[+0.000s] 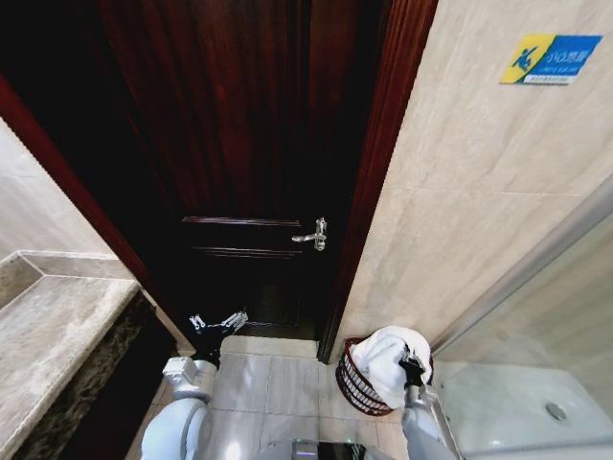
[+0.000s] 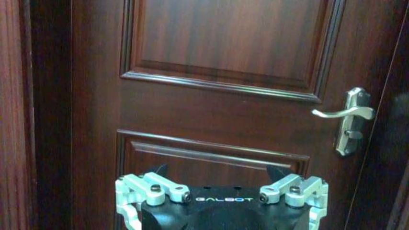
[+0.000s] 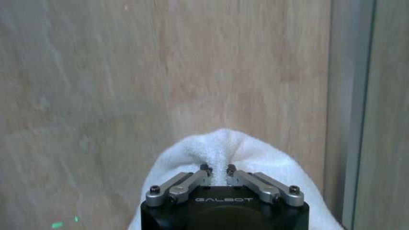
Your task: Discard the used towel into the hamper.
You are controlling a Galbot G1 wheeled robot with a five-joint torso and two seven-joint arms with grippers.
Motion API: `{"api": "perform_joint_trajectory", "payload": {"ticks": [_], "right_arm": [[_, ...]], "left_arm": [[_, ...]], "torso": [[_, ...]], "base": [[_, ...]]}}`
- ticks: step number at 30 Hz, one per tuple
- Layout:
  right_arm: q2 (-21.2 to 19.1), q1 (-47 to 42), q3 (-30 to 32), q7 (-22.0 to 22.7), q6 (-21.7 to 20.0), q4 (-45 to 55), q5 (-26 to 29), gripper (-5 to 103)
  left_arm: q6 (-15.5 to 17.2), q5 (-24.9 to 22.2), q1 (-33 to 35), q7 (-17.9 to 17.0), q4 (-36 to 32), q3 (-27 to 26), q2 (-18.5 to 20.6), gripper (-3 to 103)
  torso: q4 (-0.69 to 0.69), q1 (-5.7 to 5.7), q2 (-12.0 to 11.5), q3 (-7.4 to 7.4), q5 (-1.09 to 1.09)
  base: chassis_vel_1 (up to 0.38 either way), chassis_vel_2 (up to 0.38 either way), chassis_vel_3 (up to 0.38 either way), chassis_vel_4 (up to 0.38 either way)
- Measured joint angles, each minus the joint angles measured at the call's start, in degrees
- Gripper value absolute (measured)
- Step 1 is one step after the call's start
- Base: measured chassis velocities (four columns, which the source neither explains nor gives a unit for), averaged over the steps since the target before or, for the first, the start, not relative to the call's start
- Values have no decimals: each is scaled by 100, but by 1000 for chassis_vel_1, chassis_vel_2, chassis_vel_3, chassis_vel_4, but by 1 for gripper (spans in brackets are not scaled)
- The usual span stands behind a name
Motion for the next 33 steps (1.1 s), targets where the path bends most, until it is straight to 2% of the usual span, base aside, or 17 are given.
{"api": "perform_joint_trajectory", "payload": {"ticks": [4,7,11,15,18,19,22,23,26,33], "right_arm": [[-98,143,12,-83,-310,-306,-70,4],[-174,260,17,-225,-706,-604,-222,4],[-183,374,29,-281,-845,-815,-373,4],[-160,540,49,-305,-1150,-983,-696,4],[-145,748,41,-319,-1559,-1197,-1009,4],[-145,748,41,-319,-1559,-1197,-1009,4],[-215,1087,27,-292,-2005,-1512,-1389,4],[-215,1087,27,-292,-2005,-1512,-1389,4],[-298,1439,19,-247,-2354,-1824,-1563,4],[-442,2111,49,-242,-2709,-2622,-2004,4]], "left_arm": [[0,0,0,0,0,0,0,100],[0,0,0,0,0,0,0,100],[0,0,0,0,0,0,0,100],[0,0,0,0,0,0,0,100],[0,0,0,0,0,0,0,100],[0,0,0,0,0,0,0,100],[0,0,0,0,0,0,0,100],[0,0,0,0,0,0,0,100],[0,0,0,0,0,0,0,100],[0,0,0,0,0,0,0,100]], "torso": [[0,0,0,0,0],[-1,0,0,0,0],[-1,0,0,0,1],[-1,0,0,0,-1],[-1,0,0,0,0],[-1,0,0,0,0],[-1,0,0,0,-1],[-1,0,0,0,-1],[-1,0,0,0,1],[-2,0,0,0,-2]], "base": [[0,0,0,0],[0,0,0,0],[0,0,0,0],[0,0,0,0],[0,0,0,0],[0,0,0,0],[0,0,0,0],[0,0,0,0],[0,0,0,0],[0,0,0,0]]}}
